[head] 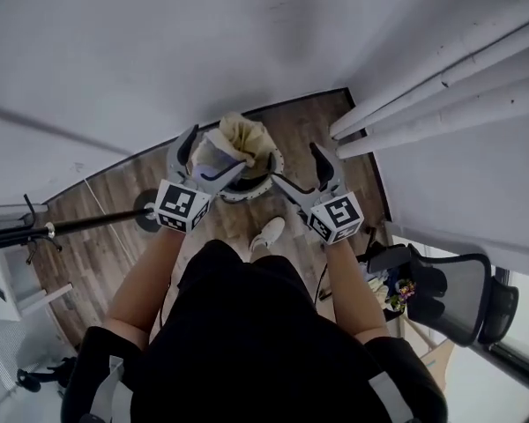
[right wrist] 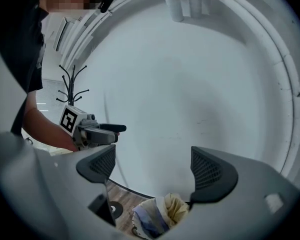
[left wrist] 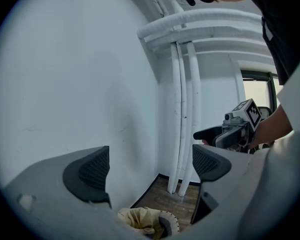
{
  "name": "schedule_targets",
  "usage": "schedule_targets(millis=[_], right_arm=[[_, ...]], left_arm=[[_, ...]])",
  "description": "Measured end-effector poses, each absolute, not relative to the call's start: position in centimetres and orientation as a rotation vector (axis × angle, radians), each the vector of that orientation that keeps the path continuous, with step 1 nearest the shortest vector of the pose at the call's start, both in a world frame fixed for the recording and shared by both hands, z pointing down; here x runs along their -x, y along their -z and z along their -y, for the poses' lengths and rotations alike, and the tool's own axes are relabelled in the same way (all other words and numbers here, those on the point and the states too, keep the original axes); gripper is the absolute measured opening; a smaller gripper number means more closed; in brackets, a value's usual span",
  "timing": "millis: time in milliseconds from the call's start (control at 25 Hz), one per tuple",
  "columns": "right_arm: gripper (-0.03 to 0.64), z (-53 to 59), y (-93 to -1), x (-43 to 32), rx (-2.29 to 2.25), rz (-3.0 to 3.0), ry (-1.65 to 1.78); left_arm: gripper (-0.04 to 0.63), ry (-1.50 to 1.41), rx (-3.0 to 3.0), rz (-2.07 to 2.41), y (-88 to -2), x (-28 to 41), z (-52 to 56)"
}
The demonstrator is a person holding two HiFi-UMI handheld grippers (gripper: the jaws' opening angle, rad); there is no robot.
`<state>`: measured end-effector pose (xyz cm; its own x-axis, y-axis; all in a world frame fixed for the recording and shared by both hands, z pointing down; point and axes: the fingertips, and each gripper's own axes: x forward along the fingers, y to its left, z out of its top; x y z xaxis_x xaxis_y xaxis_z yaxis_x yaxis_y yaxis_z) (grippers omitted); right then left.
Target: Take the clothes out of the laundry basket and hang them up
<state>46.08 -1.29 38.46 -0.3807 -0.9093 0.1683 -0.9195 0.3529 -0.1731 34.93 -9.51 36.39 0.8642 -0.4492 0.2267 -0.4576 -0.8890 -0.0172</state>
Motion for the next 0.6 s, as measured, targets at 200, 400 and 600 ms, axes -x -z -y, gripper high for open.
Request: schedule_targets(millis=[200, 400, 600], right_arm=[[0.451, 5.3, -43.3, -48.9, -1.627, 2.560, -0.458], [0.446, 10.2, -48.4, -50.7, -1.602, 2.538, -0.516], [0.442, 15.2, -54.4, -50.7, -1.589, 2.494, -0.570]], left_arm=[[0.520, -0.428, -2.960, 0.774, -40.5, -38.2, 13.0], [0.520, -0.444, -2.928, 0.759, -45.4, -40.4, 17.6], [0.520, -0.511, -2.874, 0.730, -52.4, -40.7, 22.3]])
